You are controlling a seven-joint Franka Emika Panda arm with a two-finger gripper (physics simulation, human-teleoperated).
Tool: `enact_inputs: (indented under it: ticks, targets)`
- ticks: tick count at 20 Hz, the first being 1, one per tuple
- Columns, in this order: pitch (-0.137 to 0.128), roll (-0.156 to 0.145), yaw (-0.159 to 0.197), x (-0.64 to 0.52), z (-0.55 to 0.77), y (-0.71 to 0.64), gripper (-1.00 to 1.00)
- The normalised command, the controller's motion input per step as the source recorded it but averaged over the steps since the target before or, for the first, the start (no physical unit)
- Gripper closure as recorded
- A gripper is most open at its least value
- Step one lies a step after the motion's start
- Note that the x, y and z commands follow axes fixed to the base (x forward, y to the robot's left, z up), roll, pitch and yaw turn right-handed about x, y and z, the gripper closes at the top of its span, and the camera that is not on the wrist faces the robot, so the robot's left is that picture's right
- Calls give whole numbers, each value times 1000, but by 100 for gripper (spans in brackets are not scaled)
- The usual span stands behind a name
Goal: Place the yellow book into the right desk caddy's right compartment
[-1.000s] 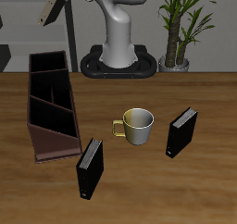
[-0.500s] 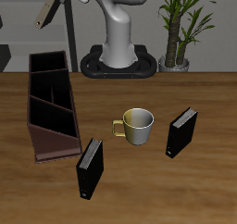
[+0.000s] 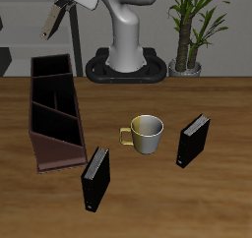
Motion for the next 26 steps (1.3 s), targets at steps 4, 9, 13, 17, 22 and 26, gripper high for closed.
enact_inputs:
  ticks: [4,9,13,17,22,26]
  targets:
    - [42,-7,-17,40,-277,-45,100]
    - [27,4,-12,-10,-195,21,100]
    - [8,-21,25,116,-236,-79,100]
    - [9,21,15,101,-168,-35,100]
    - [7,-2,-4,79,-127,-40,100]
    - [15,1,-16,6,-166,38,100]
